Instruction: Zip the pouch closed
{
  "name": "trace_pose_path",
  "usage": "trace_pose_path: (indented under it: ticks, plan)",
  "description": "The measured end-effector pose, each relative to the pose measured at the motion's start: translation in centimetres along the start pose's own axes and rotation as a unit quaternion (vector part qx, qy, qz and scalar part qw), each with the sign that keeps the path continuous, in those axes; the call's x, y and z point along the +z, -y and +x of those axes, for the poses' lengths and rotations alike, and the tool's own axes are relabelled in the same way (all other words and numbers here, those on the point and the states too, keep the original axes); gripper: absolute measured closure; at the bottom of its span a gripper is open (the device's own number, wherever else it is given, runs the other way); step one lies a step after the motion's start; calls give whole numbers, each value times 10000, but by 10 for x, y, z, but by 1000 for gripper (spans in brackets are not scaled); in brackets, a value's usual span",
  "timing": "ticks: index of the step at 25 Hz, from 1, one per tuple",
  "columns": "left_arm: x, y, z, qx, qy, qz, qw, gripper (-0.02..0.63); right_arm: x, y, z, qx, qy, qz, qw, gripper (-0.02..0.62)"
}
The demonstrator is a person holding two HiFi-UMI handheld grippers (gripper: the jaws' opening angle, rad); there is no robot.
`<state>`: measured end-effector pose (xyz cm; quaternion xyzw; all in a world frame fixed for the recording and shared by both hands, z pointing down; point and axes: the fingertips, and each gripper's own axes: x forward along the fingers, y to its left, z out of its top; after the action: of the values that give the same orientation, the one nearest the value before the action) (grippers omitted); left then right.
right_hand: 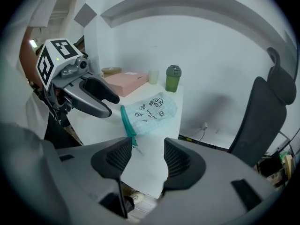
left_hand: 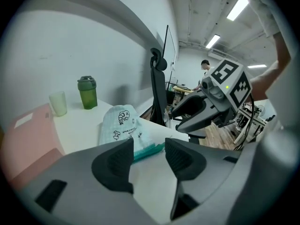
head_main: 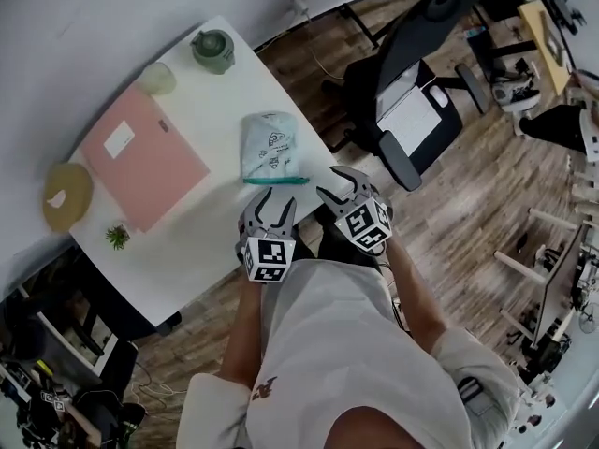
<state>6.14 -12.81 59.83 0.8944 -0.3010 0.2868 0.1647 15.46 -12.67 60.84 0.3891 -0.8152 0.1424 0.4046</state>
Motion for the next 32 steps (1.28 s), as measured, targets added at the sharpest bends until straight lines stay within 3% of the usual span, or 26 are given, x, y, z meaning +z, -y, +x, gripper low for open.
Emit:
trace_pose_path:
  ticks: [8, 19, 22, 25, 32]
  plan:
    - [-16, 21, 18, 450, -185, -257, 9985, 414, -16, -7, 17, 879, 44, -806, 9929, 430]
    - [-25, 36, 54, 971, -353, -347, 9940, 434, -29, -12, 37, 1671, 104, -1605, 9727, 486]
    - [-29, 36, 63, 1008, -435, -382, 9932, 443, -30, -16, 41, 1800, 114, -1674, 9692, 514]
    - [-31, 38, 69, 1030, -500, -469, 9923, 451, -30, -16, 42, 1845, 146, -1699, 9679, 582]
    - [-38, 38, 74, 1074, -587, -565, 9909, 468, -28, -21, 41, 2036, 233, -1682, 9642, 589]
